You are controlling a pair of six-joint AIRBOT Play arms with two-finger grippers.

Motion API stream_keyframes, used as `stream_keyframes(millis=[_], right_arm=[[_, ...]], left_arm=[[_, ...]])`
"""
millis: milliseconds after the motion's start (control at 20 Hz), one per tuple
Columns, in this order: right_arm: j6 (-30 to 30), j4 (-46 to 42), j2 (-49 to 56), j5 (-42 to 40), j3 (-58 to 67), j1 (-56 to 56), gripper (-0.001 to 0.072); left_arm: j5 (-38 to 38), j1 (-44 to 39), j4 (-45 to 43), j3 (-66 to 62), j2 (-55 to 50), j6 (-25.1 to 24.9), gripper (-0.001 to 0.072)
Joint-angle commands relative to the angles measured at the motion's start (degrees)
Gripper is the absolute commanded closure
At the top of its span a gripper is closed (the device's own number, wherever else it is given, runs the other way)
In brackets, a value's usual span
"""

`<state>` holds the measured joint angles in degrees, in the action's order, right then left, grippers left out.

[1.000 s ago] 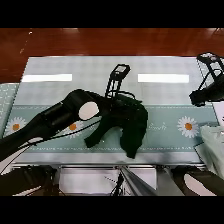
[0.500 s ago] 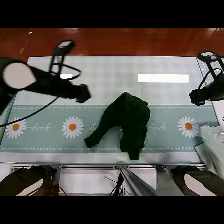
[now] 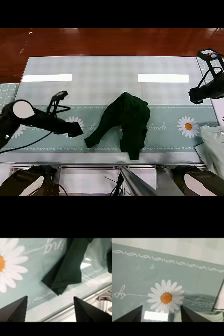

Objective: Fold the shirts.

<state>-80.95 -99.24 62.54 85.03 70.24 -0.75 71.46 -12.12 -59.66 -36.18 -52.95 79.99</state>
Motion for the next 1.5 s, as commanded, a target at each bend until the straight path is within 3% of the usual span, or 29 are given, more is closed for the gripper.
stream_keyframes(millis=[0,150,450,500,600,700,900,1150,1450], right_arm=[[0.24,-0.07,-0.02,0.0,-0.02,0.0,0.0155],[0.55,-0.35,-0.02,0.02,-0.02,0.0,0.0155],[1.09,-0.79,-0.02,2.49,-0.02,0.98,0.0154],[1.11,0.81,-0.02,3.23,-0.02,2.58,0.0155],[1.57,5.97,-0.02,4.42,-0.02,7.3,0.0155],[1.88,12.15,-0.11,5.27,-0.37,13.94,0.0158],[3.02,25.59,-5.53,2.82,-15.32,26.23,0.0158],[14.23,51.47,-12.5,0.85,-41.0,27.3,0.0157],[17.25,56.98,-12.76,-2.89,-51.3,22.1,0.0158]], left_arm=[[-5.9,0.55,8.76,7.48,-1.57,-5.77,0.0042],[-7.87,-0.59,11.13,7.82,-6.01,-8.92,0.0042],[-16.02,-7.63,16.26,7.78,-15.61,-9.05,0.0055],[-17.11,-8.83,17.64,7.69,-16.85,-9.05,0.0153],[-18.23,-10.43,19.47,7.65,-18.56,-9.07,0.0468],[-18.14,-10.51,19.65,7.65,-18.93,-9.07,0.068],[-17.27,-10.27,19.61,7.65,-18.78,-10.56,0.0681],[-16.5,-10.27,19.61,7.63,-18.75,-10.58,0.0681],[-15.5,-10.27,19.61,7.63,-17.2,-10.97,0.0681]])
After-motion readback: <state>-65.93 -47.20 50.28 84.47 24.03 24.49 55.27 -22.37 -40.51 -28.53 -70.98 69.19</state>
